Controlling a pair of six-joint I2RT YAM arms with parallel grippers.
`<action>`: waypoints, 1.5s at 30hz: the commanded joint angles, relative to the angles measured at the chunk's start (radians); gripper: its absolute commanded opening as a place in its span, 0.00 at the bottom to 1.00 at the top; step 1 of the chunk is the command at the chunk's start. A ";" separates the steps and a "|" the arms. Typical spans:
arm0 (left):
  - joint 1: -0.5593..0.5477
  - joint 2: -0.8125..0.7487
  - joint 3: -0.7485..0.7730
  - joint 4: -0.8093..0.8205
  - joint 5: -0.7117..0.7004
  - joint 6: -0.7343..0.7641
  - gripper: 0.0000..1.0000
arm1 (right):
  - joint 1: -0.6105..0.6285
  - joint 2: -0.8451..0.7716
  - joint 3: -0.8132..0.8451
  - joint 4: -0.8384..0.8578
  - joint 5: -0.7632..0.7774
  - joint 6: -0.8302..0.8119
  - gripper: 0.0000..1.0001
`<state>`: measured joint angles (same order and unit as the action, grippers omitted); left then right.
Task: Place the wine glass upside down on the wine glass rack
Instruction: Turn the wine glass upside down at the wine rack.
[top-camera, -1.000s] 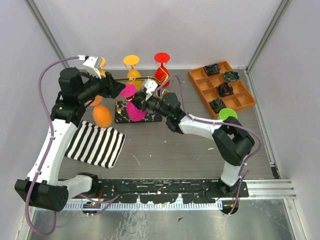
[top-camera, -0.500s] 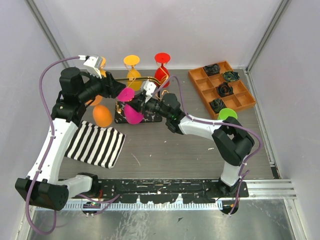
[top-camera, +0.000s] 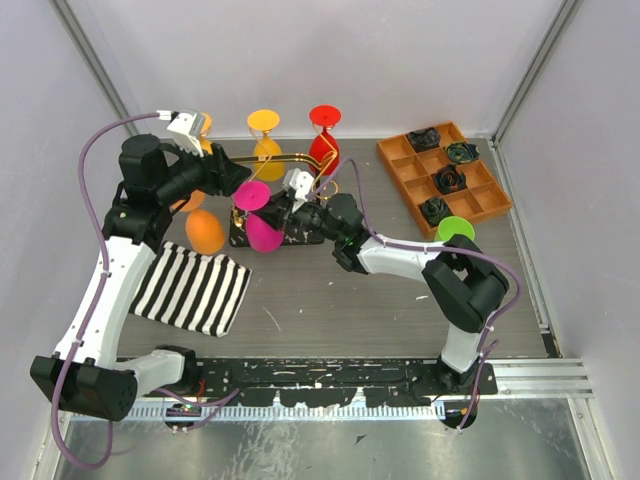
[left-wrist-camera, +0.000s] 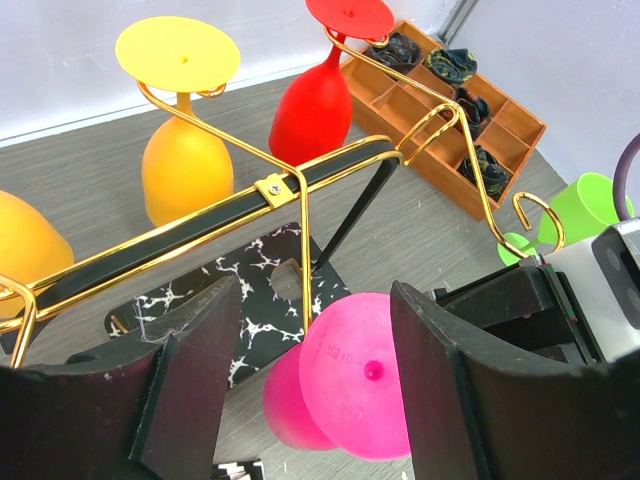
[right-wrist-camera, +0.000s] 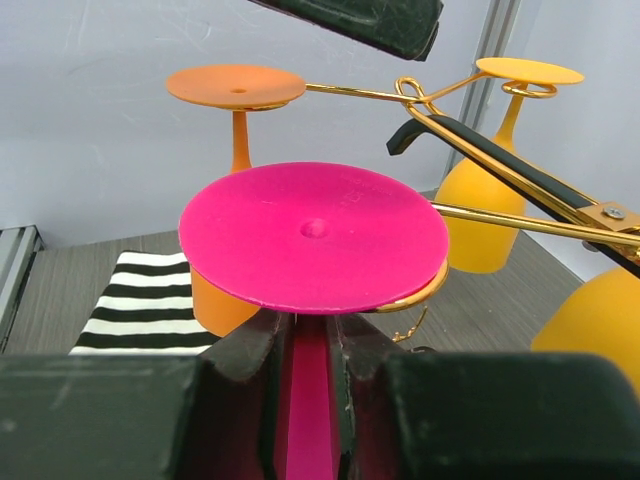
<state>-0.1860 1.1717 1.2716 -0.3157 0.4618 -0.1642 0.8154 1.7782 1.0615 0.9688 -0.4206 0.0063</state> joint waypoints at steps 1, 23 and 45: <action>0.000 0.001 0.002 0.004 0.002 0.008 0.68 | 0.005 -0.063 -0.008 0.046 0.000 0.003 0.18; 0.000 0.004 0.004 0.002 0.001 0.009 0.68 | 0.004 -0.086 -0.006 -0.006 0.213 0.000 0.19; -0.003 -0.061 0.045 -0.018 -0.022 -0.053 0.76 | 0.004 -0.214 -0.092 -0.077 0.192 -0.014 0.56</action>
<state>-0.1860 1.1656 1.2976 -0.3485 0.4511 -0.1894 0.8165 1.6344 0.9810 0.8986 -0.2325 0.0017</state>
